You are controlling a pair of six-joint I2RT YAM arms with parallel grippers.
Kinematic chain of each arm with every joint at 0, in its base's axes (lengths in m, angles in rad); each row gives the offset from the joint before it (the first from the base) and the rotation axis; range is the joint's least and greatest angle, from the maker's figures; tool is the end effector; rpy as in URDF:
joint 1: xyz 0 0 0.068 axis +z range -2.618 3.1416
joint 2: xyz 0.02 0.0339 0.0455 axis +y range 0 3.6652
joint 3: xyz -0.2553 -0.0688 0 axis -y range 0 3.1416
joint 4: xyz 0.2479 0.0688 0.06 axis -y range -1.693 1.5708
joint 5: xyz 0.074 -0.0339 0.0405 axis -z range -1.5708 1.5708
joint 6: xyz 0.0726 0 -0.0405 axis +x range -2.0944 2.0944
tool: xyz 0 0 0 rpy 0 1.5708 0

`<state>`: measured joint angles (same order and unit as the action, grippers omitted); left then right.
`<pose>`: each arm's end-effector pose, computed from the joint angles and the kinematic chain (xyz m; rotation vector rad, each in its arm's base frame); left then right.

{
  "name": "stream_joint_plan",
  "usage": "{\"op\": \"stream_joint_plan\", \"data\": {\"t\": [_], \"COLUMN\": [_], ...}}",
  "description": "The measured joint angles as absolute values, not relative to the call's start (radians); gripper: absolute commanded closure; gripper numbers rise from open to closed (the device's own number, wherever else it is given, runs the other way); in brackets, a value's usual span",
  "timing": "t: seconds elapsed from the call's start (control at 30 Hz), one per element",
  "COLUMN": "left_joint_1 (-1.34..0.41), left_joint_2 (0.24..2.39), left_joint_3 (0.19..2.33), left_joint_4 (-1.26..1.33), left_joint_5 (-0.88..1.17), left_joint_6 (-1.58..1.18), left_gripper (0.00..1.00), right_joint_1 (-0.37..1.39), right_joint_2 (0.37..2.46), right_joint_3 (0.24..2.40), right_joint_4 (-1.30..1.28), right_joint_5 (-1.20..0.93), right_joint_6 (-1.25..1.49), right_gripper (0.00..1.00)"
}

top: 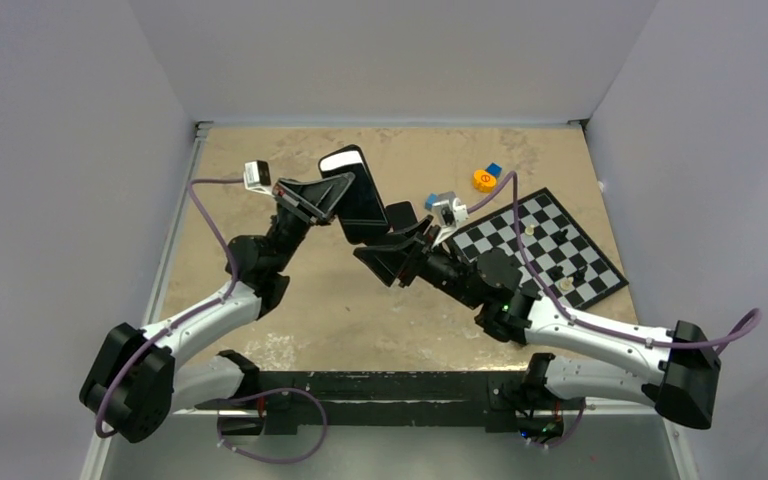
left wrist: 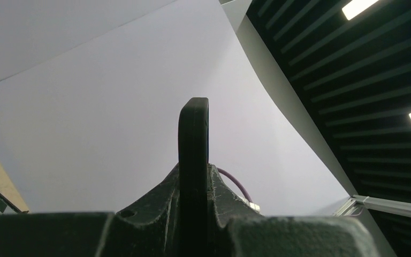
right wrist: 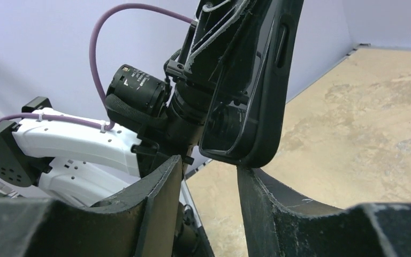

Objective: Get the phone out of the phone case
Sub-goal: Remove the phone case from the phone.

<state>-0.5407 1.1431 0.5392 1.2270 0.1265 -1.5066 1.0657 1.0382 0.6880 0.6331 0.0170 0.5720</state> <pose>0.2275 -0.1472 0.3396 -0.4020 1.0679 -1.9232 0.1388 0.2484 0.3457 -0.3316 1.3819 1.3743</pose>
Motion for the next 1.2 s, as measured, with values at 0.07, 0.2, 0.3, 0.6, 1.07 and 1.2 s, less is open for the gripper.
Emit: {"op": "stream_joint_plan", "data": {"t": [0.07, 0.2, 0.3, 0.6, 1.07, 1.2], "left_joint_1": [-0.545, -0.548, -0.551, -0.55, -0.551, -0.554], "left_joint_2": [1.143, 1.143, 1.143, 1.138, 1.125, 1.113], "left_joint_3": [0.544, 0.56, 0.566, 0.566, 0.567, 0.567], "left_joint_4": [1.227, 1.227, 1.237, 1.241, 1.241, 1.242], "left_joint_5": [0.126, 0.126, 0.117, 0.095, 0.07, 0.062], "left_joint_6": [-1.507, -1.507, -1.508, -1.508, -1.501, -1.499], "left_gripper": [1.0, 1.0, 1.0, 1.0, 1.0, 1.0], "right_joint_1": [1.066, 1.066, 1.066, 1.066, 1.071, 1.074], "right_joint_2": [1.048, 1.075, 1.108, 1.146, 1.172, 1.177], "right_joint_3": [0.688, 0.71, 0.752, 0.781, 0.787, 0.787], "right_joint_4": [0.655, 0.655, 0.653, 0.667, 0.714, 0.738], "right_joint_5": [0.016, 0.015, 0.016, 0.017, 0.023, 0.023], "right_joint_6": [0.556, 0.509, 0.485, 0.447, 0.474, 0.505], "right_gripper": [0.54, 0.57, 0.59, 0.65, 0.8, 0.93]}}
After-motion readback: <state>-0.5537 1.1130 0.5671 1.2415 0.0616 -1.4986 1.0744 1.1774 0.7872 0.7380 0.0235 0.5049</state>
